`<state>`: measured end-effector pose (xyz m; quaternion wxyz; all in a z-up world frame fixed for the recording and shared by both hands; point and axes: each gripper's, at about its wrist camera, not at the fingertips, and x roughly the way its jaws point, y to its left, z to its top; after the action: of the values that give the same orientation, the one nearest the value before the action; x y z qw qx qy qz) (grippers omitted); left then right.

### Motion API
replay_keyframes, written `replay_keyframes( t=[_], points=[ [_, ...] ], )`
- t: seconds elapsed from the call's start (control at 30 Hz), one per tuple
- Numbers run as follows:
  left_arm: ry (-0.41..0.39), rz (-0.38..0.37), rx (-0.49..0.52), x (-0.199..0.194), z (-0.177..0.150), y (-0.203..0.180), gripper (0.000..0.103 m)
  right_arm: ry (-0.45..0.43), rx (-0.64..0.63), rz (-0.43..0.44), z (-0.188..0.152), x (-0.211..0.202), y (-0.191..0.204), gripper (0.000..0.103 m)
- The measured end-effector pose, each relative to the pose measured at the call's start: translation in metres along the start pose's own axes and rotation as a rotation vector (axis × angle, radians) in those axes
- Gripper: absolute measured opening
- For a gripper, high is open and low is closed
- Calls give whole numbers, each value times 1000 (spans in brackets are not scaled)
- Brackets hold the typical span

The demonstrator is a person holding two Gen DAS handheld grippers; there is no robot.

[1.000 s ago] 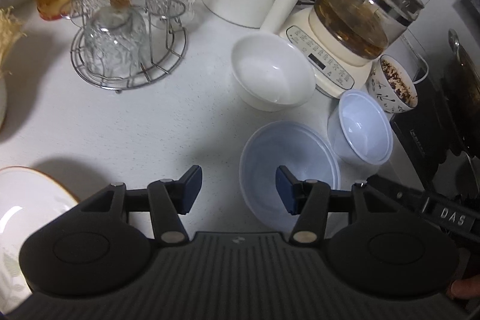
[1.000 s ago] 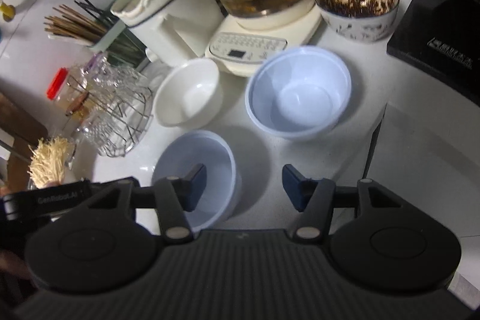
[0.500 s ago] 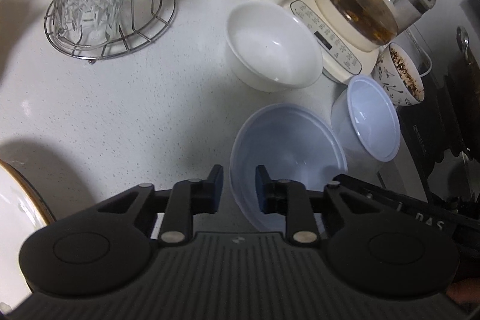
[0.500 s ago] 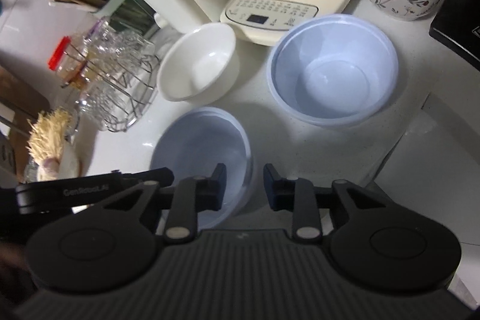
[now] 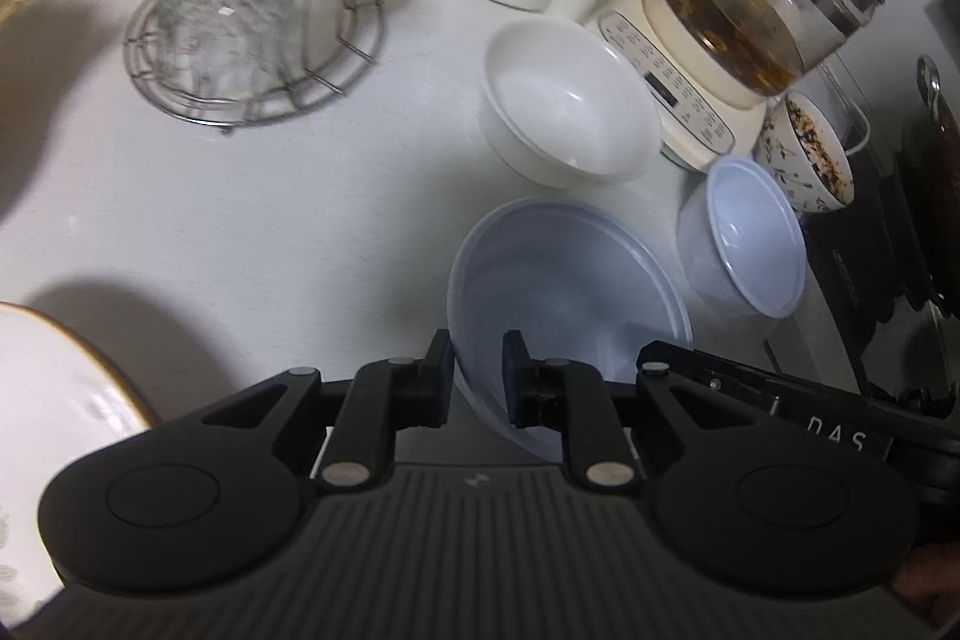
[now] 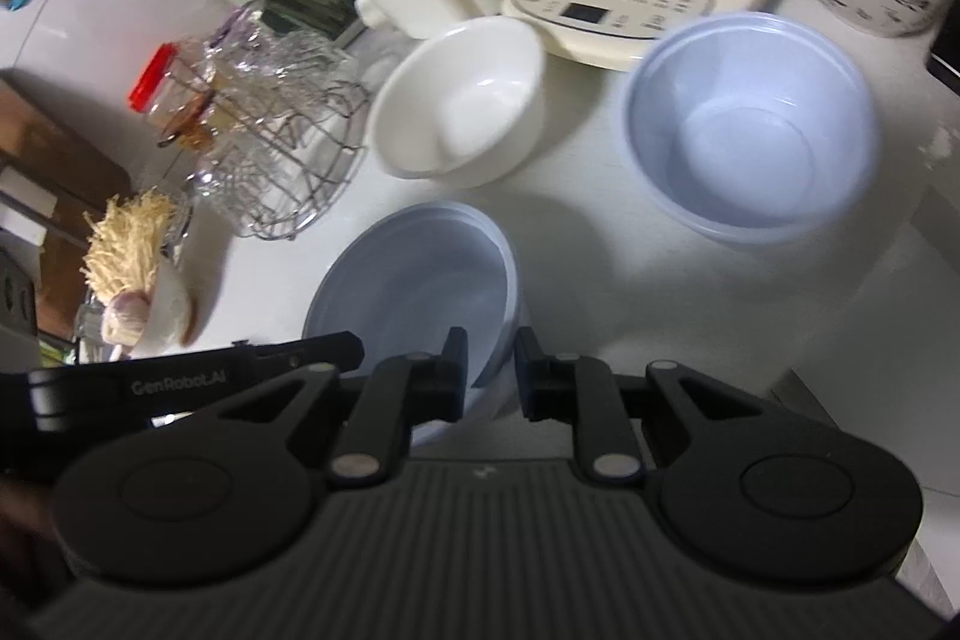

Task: Organize plates and bowls
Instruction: 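Close both grippers on the rim of the light-blue bowl, then lift the light-blue bowl and carry it toward the other blue bowl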

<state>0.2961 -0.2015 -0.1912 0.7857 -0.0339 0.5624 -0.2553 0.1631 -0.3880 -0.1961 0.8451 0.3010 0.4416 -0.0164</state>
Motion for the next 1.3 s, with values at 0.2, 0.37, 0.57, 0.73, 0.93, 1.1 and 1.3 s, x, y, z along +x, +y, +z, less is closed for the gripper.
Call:
replay_keyframes(
  t=[0.2,0.37,0.57,0.73,0.93,1.1,1.3],
  points=[
    [-19,37,-49,-13,-2,21,20,39,-60,40,0,12,18,20],
    [-16,62,-72,-14,-3,33,20,69,-76,52,-1,21,27,19],
    [-5,73,-91,-10,-6,39,20,116,-72,43,-3,33,30,19],
    [-21,78,-102,-14,-7,42,21,115,-72,33,-3,33,32,21],
    [-64,107,-90,-33,-4,45,21,46,-82,-11,0,18,39,26],
    [-125,109,-59,-60,-1,38,21,-51,-108,-59,-2,-8,46,41],
    [-193,83,-44,-102,6,25,21,-186,-172,-85,4,-45,63,41]
  ],
)
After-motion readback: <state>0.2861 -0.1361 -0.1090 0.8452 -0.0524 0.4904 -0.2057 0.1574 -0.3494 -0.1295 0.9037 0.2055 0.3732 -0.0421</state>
